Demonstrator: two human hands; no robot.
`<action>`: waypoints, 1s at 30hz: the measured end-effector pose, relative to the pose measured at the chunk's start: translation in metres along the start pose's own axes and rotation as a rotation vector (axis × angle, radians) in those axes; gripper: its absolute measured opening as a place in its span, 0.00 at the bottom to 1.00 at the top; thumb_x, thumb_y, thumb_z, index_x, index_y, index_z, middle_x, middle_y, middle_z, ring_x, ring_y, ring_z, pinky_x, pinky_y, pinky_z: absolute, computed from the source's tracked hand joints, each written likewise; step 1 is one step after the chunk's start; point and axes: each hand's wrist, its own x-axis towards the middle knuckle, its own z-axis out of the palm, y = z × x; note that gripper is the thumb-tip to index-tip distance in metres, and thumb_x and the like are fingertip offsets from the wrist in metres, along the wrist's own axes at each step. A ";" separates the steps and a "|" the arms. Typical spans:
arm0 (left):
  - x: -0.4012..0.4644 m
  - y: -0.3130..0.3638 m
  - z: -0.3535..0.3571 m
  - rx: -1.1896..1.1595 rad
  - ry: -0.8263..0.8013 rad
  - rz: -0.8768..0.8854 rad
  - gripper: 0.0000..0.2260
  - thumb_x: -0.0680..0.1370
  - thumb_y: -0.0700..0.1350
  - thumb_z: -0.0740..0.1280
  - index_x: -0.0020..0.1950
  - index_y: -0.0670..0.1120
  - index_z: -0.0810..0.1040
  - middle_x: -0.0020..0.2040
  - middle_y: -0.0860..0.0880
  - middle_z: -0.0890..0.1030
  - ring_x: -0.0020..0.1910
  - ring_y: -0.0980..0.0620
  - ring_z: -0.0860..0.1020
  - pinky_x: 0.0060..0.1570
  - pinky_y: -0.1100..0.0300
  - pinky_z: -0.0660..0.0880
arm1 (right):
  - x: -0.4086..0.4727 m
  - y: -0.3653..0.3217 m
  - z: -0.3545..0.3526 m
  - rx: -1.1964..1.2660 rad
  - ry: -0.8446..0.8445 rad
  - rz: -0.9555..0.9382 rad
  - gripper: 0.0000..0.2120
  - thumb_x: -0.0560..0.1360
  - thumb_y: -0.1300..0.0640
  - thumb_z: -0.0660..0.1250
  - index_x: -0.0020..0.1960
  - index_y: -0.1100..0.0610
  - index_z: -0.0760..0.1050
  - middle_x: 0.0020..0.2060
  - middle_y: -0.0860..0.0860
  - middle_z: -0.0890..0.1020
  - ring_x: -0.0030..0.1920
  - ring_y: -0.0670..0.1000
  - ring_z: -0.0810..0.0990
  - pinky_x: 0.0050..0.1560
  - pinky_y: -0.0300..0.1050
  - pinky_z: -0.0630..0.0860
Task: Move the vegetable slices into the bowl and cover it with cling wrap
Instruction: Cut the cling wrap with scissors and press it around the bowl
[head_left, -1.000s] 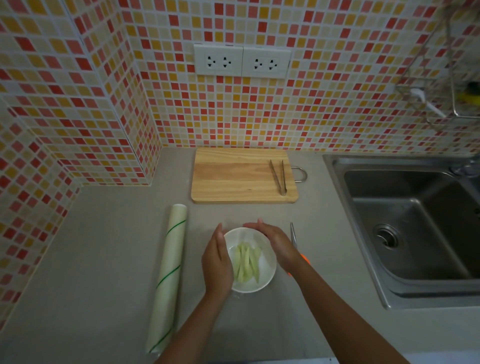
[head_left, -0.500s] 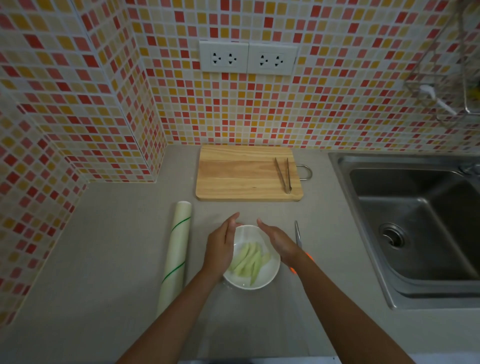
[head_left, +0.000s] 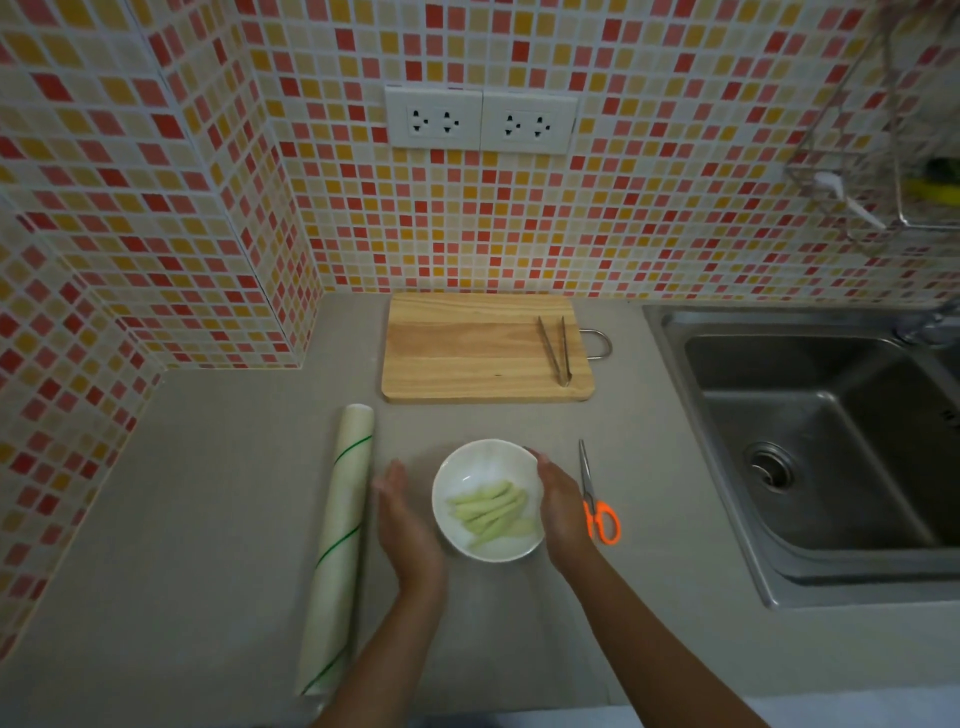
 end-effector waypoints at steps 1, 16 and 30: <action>-0.012 -0.009 -0.004 -0.043 0.010 -0.043 0.22 0.82 0.56 0.50 0.67 0.48 0.74 0.67 0.48 0.76 0.67 0.52 0.73 0.68 0.57 0.66 | 0.000 0.002 0.000 0.008 0.012 -0.012 0.15 0.82 0.55 0.56 0.57 0.57 0.80 0.53 0.57 0.83 0.53 0.54 0.80 0.56 0.49 0.75; 0.000 -0.012 0.016 0.128 -0.217 -0.137 0.16 0.83 0.47 0.54 0.58 0.39 0.77 0.54 0.43 0.79 0.55 0.47 0.76 0.59 0.52 0.72 | 0.019 -0.007 -0.008 -0.172 -0.031 0.054 0.23 0.82 0.49 0.54 0.57 0.68 0.76 0.52 0.62 0.81 0.54 0.58 0.79 0.61 0.53 0.73; 0.034 -0.002 0.020 0.208 -0.425 -0.403 0.14 0.78 0.51 0.59 0.46 0.46 0.82 0.38 0.48 0.85 0.39 0.49 0.82 0.38 0.58 0.77 | 0.032 -0.013 -0.016 -0.143 -0.223 0.190 0.20 0.80 0.44 0.57 0.46 0.56 0.82 0.46 0.57 0.85 0.51 0.57 0.83 0.57 0.52 0.76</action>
